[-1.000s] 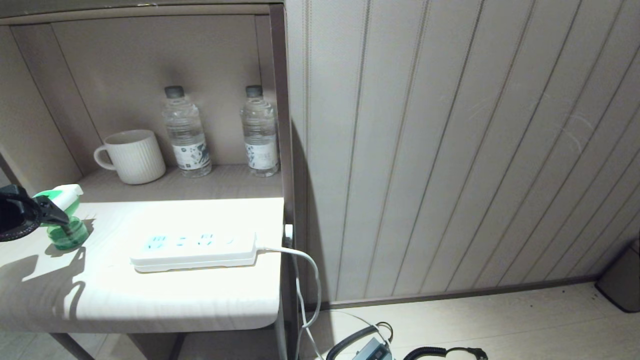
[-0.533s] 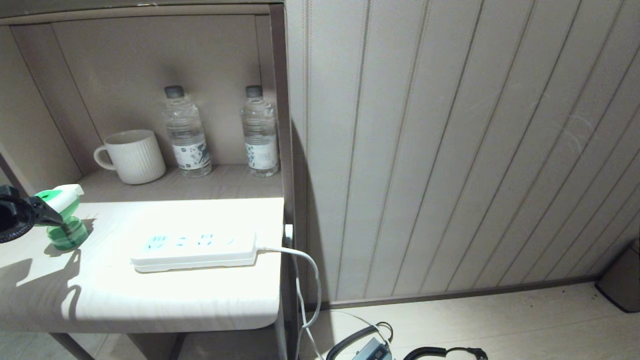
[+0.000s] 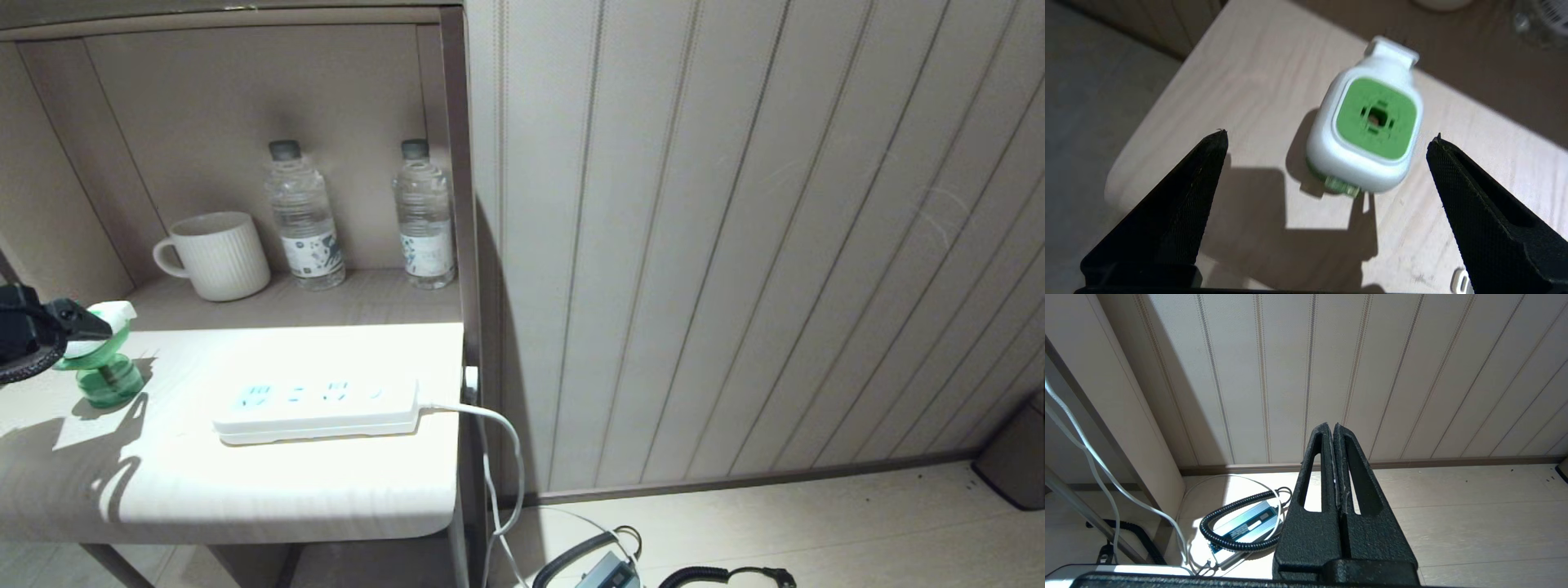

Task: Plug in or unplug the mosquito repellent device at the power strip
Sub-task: Pick up the mosquito repellent liquid

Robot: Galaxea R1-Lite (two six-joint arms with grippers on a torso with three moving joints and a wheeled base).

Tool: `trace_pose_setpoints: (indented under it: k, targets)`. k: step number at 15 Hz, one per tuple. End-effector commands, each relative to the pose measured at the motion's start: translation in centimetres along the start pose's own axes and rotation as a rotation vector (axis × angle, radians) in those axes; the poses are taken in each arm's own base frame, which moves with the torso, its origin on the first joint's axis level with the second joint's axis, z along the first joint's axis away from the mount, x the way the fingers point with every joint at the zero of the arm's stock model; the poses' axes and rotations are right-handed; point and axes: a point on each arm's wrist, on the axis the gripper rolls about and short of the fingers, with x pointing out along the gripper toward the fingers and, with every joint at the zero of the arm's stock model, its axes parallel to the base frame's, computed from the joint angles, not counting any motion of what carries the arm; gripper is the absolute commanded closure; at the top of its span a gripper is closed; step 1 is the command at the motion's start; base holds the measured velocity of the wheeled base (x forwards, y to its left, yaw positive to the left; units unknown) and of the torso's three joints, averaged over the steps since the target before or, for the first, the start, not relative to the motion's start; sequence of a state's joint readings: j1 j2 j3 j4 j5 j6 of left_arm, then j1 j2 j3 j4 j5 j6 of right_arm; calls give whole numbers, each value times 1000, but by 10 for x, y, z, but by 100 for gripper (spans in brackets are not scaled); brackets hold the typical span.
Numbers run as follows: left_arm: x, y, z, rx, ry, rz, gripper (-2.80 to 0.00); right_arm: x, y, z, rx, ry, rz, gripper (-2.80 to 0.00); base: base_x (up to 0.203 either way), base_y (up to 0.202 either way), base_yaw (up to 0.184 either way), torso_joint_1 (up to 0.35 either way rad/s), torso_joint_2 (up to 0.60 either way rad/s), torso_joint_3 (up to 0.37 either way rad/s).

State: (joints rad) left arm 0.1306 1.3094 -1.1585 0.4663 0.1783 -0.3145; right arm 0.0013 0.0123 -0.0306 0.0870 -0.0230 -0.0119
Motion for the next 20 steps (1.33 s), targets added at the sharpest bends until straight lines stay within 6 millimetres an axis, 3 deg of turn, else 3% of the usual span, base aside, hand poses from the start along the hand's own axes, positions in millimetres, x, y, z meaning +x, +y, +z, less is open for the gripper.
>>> trace_pose_setpoints:
  k: [1,7,15,20]
  targets:
    - [3,0,2,18,-86,-17,-280,0,0,0,0,0,0,0,0,0,0,0,0,0]
    - [27,3,-20,96,-244,-70,-280,0,0,0,0,0,0,0,0,0,0,0,0,0]
    - [34,10,-50,199,-340,-157,-280,0,0,0,0,2,0,0,0,0,0,0,0,0]
    - [39,19,-52,221,-425,-114,-280,0,0,0,0,0,0,0,0,0,0,0,0,0]
